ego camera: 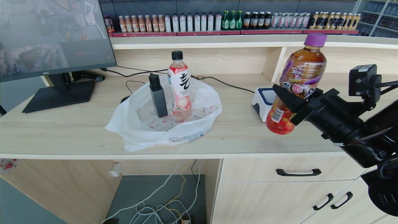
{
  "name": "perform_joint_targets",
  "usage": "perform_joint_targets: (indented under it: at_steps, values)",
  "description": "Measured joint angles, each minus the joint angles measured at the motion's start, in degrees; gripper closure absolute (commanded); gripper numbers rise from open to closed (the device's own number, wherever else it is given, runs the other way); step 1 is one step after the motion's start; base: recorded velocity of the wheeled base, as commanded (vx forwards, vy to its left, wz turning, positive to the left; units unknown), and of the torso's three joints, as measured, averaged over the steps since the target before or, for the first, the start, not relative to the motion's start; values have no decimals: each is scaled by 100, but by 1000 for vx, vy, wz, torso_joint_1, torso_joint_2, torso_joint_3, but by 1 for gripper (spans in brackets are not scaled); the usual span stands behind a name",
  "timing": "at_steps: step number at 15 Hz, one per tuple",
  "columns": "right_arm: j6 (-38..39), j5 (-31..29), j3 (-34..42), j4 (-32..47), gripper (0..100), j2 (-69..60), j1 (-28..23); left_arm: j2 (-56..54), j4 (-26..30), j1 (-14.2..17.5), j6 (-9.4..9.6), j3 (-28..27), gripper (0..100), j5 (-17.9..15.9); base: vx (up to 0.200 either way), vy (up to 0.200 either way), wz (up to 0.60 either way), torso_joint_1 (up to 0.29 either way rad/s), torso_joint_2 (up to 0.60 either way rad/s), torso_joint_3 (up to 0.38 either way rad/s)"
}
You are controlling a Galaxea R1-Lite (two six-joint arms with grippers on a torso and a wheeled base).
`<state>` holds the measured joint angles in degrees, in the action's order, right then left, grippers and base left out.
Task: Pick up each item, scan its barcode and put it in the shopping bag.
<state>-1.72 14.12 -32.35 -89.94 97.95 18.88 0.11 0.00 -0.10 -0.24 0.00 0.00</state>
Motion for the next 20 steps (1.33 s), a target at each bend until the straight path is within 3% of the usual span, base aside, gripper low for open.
perform_joint_targets:
  at_steps: [3, 12, 15, 20]
  values:
    - [-5, 2, -35, 0, 100, 0, 5, 0, 0, 5, 4, 0, 0, -2, 0, 200, 0, 2, 9, 4]
    - [-79, -2, -223, -7, 100, -32, 252, 0, 0, 0, 9, 0, 0, -5, 0, 0, 0, 0, 0, 0]
    - [-148, -104, -358, 6, 100, -35, 831, 0, 0, -6, 9, 0, 0, -2, 0, 0, 0, 0, 0, 0]
    - [-216, -1067, -1357, 6, 100, 414, 1849, 0, 0, -1, 9, 0, 0, -2, 0, 0, 0, 0, 0, 0]
